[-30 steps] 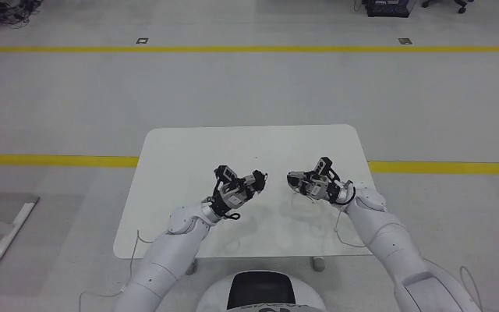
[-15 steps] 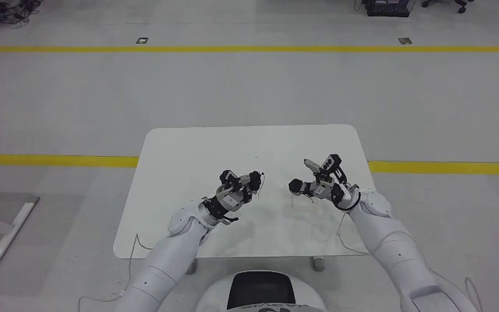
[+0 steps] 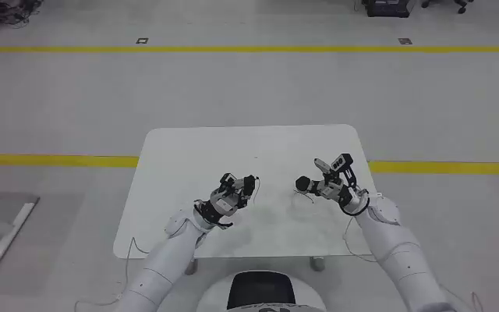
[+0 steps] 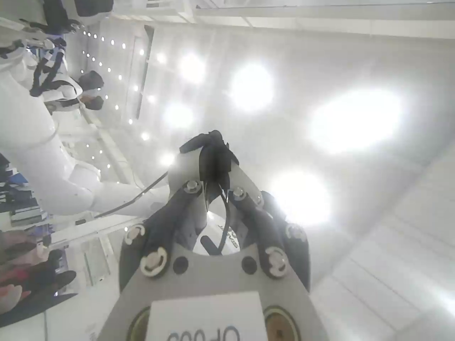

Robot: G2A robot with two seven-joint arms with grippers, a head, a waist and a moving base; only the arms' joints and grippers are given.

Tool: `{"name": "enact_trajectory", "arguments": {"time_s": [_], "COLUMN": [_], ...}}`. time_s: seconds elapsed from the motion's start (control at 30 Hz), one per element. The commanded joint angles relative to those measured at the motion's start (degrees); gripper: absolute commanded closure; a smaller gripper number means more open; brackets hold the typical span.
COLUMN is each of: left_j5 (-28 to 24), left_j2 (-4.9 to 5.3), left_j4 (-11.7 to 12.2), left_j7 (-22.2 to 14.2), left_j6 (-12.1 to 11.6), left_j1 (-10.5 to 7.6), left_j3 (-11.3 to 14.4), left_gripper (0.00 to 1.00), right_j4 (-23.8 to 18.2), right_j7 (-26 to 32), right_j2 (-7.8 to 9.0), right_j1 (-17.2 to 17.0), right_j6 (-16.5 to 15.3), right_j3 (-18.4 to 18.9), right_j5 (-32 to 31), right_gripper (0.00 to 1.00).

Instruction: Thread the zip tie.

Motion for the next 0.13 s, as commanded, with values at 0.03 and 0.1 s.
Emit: {"name": "enact_trajectory", "arguments": {"time_s": [0.03,0.1], "left_j5": [0.0,0.0], "left_j2": [0.00,0.00], "left_j4": [0.0,0.0], "left_j7": [0.0,0.0], "left_j6": [0.0,0.0], "left_j1": [0.00,0.00], "left_j3": [0.0,0.0], "left_gripper": [1.00,1.00], "right_j4": [0.0,0.0], "right_j7": [0.0,0.0], "right_j2": [0.00,0.00], "right_j1": [0.0,0.0], "right_j6": [0.0,0.0], "right_j3": [0.0,0.0], "right_j5": [0.0,0.0], "right_gripper": [0.00,0.00]}}
